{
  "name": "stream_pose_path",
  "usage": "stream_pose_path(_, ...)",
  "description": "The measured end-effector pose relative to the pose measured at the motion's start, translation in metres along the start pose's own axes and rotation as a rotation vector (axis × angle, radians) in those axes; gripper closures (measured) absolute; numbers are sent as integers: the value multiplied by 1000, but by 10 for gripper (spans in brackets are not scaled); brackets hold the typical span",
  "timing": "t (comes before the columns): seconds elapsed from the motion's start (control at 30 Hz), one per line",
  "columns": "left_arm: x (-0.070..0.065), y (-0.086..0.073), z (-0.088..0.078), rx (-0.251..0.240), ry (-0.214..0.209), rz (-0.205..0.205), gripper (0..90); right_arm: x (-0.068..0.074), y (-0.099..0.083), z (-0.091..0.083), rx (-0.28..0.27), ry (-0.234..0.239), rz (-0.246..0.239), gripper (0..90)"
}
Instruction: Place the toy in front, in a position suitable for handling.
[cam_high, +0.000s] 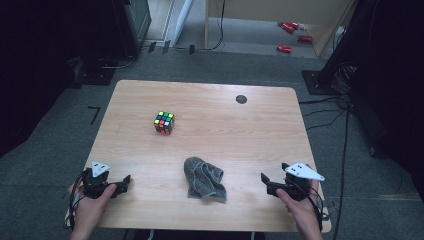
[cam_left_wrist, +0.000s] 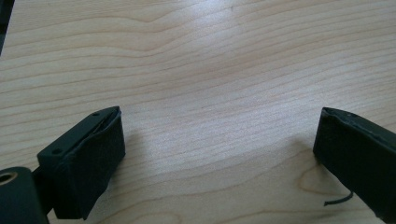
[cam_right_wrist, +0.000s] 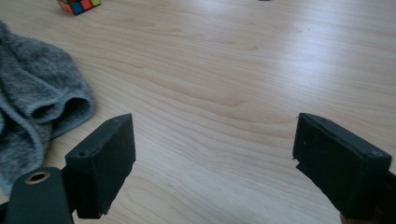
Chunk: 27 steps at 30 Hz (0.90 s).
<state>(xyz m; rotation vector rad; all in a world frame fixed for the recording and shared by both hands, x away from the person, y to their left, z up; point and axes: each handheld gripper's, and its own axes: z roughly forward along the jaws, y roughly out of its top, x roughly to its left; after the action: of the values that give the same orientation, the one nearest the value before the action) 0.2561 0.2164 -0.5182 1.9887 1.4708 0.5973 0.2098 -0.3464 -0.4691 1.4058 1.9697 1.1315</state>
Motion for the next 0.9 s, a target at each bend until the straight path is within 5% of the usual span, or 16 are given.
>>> stream_pose_path(0.9, 0, 0, 0, 0, 0, 0, 28, 69, 30, 23, -4, 150, -136, 134)
